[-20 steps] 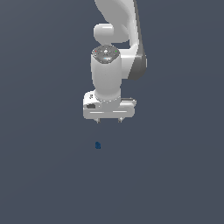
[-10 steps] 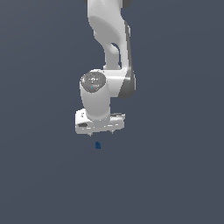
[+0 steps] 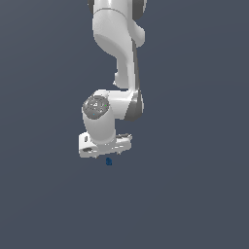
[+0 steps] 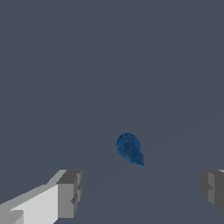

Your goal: Pick up the object and move it to a goal position.

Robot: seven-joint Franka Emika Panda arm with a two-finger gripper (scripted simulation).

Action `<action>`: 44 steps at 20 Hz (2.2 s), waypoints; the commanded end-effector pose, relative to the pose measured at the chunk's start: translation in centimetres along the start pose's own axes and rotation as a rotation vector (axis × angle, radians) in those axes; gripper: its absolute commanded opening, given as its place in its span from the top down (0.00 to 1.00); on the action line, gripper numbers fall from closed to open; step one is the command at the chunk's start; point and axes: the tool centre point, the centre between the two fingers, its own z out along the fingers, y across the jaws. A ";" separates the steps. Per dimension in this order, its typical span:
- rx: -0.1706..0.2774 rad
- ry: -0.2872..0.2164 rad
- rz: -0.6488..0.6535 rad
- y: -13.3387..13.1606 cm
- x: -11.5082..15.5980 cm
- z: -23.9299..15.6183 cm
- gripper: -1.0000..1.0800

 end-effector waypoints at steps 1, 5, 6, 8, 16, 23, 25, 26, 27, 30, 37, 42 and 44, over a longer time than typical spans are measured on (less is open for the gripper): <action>0.000 0.000 -0.007 0.2 0.1 0.3 0.04; 0.000 -0.001 -0.004 0.2 0.0 0.4 0.04; 0.000 -0.001 -0.004 0.2 0.0 0.6 0.04; 0.000 -0.001 -0.004 0.2 0.0 1.2 0.04; 0.000 0.000 -0.007 0.2 -0.1 5.0 0.04; 0.000 0.000 -0.007 0.2 0.1 5.3 1.00; 0.000 0.000 -0.007 0.2 0.1 5.3 1.00; 0.000 0.000 -0.007 0.2 0.1 5.3 1.00; 0.000 0.000 -0.007 0.2 0.1 5.3 1.00; 0.000 0.000 -0.007 0.2 0.1 5.3 1.00; 0.000 0.000 -0.007 -0.3 0.5 4.5 1.00; 0.000 0.000 -0.007 -1.9 1.6 2.0 1.00; 0.000 0.000 -0.007 -2.8 2.2 0.6 1.00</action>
